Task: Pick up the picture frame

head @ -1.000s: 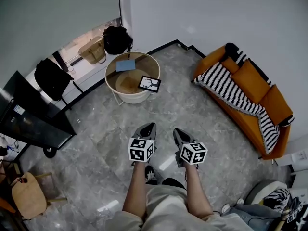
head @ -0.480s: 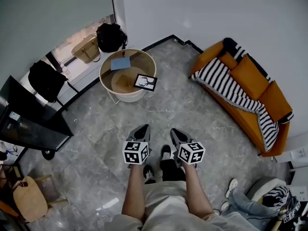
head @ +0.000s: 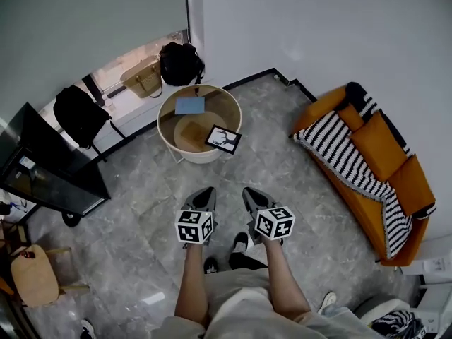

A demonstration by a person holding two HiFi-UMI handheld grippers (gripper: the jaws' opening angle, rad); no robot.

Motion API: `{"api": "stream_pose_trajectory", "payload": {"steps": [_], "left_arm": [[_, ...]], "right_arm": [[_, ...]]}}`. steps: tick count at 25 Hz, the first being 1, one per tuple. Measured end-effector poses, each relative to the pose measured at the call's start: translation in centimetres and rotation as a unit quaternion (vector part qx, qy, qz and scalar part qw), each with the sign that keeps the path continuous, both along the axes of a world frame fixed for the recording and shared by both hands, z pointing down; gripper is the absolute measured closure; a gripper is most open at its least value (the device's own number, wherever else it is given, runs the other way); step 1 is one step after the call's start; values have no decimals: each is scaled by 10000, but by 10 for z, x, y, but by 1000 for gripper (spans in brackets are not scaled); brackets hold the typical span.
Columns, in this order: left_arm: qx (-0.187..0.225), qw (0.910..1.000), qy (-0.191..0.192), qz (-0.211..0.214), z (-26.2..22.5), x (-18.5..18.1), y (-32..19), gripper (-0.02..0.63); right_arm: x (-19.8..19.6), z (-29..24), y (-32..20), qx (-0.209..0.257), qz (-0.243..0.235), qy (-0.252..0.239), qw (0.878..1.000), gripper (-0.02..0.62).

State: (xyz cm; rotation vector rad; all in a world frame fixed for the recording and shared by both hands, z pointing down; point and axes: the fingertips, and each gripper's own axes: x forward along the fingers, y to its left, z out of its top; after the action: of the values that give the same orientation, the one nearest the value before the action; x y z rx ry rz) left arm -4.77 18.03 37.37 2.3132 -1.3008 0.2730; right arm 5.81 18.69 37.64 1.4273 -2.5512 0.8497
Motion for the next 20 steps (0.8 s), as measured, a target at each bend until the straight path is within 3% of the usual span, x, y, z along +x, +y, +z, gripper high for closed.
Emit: {"api": "stream_pose_trajectory", "payload": {"steps": [9, 20], "left_arm": [[199, 9973, -359, -606, -8, 26, -61, 584], [-158, 9952, -534, -808, 20, 4, -77, 584]], "right_arm": [[34, -13, -76, 259, -333, -137, 9990, 558], [28, 17, -109, -43, -447, -170, 9988, 558]]}}
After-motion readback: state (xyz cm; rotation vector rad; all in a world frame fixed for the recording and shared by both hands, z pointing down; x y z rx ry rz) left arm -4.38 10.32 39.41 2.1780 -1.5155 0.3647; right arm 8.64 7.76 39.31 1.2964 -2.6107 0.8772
